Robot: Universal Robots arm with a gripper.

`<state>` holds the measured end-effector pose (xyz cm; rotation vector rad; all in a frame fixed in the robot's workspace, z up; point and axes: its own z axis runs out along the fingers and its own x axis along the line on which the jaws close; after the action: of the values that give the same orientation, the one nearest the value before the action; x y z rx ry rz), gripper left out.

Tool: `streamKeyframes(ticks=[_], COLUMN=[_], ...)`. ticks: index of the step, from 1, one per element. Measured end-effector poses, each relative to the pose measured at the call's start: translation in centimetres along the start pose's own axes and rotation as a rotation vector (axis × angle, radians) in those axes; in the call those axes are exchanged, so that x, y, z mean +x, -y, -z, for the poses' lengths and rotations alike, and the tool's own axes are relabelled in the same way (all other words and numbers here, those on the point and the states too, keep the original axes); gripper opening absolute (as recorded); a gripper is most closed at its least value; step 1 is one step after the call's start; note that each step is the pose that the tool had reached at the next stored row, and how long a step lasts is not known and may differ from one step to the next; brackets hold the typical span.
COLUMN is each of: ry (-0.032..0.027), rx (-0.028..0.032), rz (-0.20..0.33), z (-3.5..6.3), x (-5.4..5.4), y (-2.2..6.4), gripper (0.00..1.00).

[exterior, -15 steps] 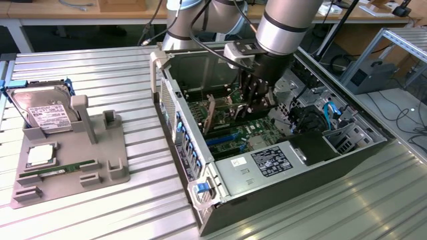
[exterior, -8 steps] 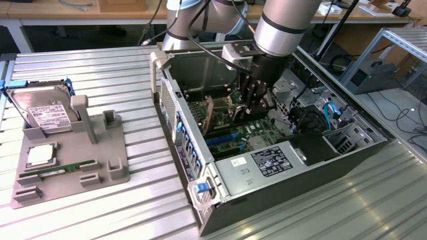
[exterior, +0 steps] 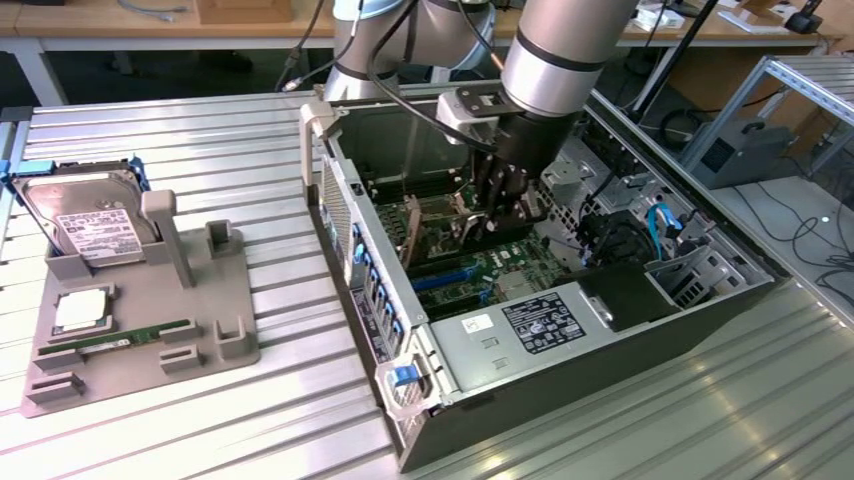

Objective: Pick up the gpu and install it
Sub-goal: 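Insert the gpu into the slot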

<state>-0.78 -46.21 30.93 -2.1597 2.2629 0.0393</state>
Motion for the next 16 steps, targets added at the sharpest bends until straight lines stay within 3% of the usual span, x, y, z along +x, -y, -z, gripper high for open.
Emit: streamKeyframes(ticks=[16], ry=[-0.0001], rx=[-0.0001], rz=[0.003], z=[-0.4], x=[0.28], y=[-0.8], gripper=[0.27])
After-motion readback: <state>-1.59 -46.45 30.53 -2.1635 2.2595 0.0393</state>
